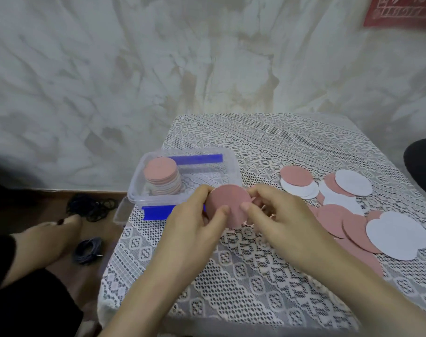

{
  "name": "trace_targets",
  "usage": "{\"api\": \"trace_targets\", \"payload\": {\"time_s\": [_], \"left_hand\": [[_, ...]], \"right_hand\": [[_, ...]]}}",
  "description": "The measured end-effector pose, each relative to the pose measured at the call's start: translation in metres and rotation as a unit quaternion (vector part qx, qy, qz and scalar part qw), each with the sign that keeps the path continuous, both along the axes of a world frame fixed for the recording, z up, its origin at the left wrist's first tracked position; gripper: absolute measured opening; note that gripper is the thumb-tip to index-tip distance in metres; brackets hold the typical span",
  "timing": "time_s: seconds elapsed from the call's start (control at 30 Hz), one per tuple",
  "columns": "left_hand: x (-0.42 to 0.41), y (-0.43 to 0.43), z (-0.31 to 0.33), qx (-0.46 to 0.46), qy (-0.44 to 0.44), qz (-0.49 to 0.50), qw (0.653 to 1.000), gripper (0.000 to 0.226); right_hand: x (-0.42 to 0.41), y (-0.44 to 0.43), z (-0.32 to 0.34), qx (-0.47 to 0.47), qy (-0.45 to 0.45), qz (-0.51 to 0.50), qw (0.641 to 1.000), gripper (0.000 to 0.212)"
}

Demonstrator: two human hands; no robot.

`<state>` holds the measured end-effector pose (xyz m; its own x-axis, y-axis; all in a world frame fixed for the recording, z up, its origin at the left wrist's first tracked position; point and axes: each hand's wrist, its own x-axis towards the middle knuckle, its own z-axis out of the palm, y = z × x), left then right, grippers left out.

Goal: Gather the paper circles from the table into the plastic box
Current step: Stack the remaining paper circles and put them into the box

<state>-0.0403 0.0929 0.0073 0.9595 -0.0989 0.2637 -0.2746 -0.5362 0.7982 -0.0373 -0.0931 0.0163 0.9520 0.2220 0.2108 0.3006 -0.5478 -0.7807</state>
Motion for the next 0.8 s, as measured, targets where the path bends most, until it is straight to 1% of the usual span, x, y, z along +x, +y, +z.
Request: {"api": "trace_targets", "payload": {"time_s": [0.03, 0.13, 0.27, 0.43, 0.63, 0.8], "left_hand": [[0.001, 0.006, 0.002, 0.005, -0.003, 0.008, 1.000, 0.007], [0.007, 0.025, 0.006, 0.015, -0.001, 0.038, 0.999, 0.005], [0.013, 0.047, 0.013, 0.017, 0.009, 0.072, 0.997, 0.007], [0.020, 0.065, 0.018, 0.044, -0.004, 0.123, 0.991, 0.010], [0.034, 0.088, 0.022, 0.077, -0.028, 0.202, 0.976, 0.030], [0.044, 0.100, 0.022, 0.130, 0.012, 0.217, 0.967, 0.049]], "right_hand": [[0.004, 0.006, 0.002, 0.008, 0.004, 0.003, 1.000, 0.003], [0.017, 0.025, 0.007, 0.018, 0.019, 0.017, 1.000, 0.008], [0.034, 0.049, 0.015, 0.038, 0.055, 0.032, 0.997, 0.007], [0.058, 0.067, 0.020, 0.044, 0.078, 0.055, 0.994, 0.008], [0.092, 0.084, 0.029, 0.065, 0.110, 0.067, 0.990, 0.009], [0.118, 0.106, 0.025, 0.040, 0.120, 0.063, 0.990, 0.008]]}}
